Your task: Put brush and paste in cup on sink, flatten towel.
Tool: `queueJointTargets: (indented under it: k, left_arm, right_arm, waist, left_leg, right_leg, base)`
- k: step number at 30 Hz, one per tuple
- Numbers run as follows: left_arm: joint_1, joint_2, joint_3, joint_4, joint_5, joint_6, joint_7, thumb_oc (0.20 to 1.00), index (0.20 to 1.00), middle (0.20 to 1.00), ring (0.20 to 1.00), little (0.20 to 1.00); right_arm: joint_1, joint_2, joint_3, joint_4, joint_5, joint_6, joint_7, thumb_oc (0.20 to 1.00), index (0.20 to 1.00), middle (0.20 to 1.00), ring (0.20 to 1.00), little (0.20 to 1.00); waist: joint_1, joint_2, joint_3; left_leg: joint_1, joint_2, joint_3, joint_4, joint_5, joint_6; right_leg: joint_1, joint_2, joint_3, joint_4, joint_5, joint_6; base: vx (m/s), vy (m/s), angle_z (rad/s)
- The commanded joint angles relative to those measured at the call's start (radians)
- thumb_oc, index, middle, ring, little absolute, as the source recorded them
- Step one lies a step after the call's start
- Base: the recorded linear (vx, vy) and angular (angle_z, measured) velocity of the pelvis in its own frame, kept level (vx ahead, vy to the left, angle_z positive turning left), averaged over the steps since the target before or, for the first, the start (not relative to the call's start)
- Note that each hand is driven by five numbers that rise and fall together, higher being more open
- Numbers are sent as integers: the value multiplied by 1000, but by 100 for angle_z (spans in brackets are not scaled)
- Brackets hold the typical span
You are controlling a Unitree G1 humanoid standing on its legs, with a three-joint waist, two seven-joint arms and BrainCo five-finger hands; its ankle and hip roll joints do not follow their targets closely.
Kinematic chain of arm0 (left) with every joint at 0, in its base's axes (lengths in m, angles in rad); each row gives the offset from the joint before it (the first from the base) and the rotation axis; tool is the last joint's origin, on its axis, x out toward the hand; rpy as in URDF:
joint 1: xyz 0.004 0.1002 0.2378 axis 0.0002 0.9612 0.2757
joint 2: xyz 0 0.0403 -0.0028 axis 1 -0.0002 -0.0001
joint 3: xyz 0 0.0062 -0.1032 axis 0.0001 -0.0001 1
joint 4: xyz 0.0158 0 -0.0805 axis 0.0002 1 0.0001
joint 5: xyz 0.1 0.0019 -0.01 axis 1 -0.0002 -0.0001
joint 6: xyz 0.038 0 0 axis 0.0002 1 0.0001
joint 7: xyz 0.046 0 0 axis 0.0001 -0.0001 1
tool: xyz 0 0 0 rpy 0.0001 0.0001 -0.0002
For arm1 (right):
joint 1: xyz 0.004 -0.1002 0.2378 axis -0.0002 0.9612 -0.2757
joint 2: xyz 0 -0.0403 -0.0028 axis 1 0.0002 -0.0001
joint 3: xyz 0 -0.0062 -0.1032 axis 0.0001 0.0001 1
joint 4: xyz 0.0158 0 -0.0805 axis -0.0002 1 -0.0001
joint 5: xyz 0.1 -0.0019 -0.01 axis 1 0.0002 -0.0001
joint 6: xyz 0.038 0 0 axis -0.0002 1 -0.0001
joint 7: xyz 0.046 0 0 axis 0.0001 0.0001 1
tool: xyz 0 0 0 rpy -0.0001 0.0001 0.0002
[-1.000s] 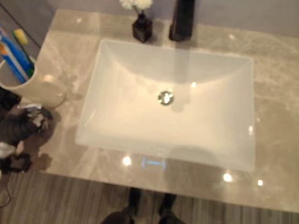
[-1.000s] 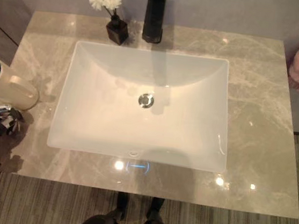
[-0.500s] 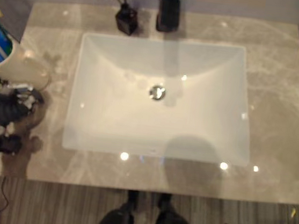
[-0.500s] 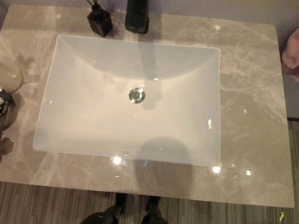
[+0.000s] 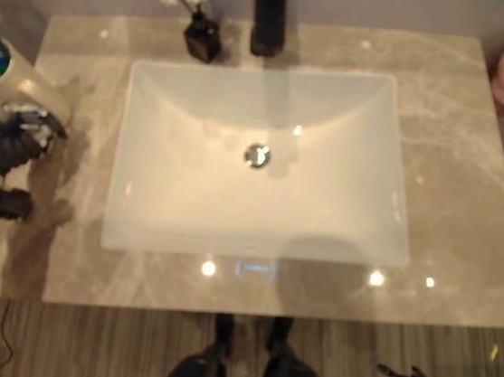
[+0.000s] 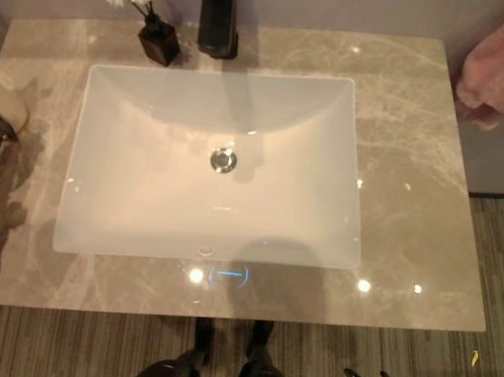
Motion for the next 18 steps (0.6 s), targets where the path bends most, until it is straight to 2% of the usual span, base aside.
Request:
queueJointTargets:
  k: [1,9,18]
  left_arm:
    - [33,18,47,-13,-35,-47,1,200,200,200,200,200]
    - [248,-72,145,-119,-30,-39,-51,200,200,200,200,200]
    - [335,-117,237,-32,0,-35,-6,200,200,200,200,200]
  right_arm:
    - [19,-27,15,34,-7,5,-16,1000,1000,1000,1000,1000]
    - [31,-27,1,58,-38,9,-4,1000,1000,1000,1000,1000]
    - [33,-41,-3,38,-52,-2,-5,1000,1000,1000,1000,1000]
  waist:
    - [-23,-7,-52]
    - [-1,11,-65]
    - [19,12,-67]
  left_leg:
    - [-29,71,-21,-17,21,-67]
    - [2,69,-33,-17,16,-67]
    - [1,65,-37,-17,22,-62]
  right_leg:
    - [28,-51,27,-1,-24,105]
    - [73,-57,6,-1,-38,99]
    - [74,-57,3,-1,-35,97]
  base:
    - [-49,-25,0]
    - [-42,-14,7]
    - [-20,8,4]
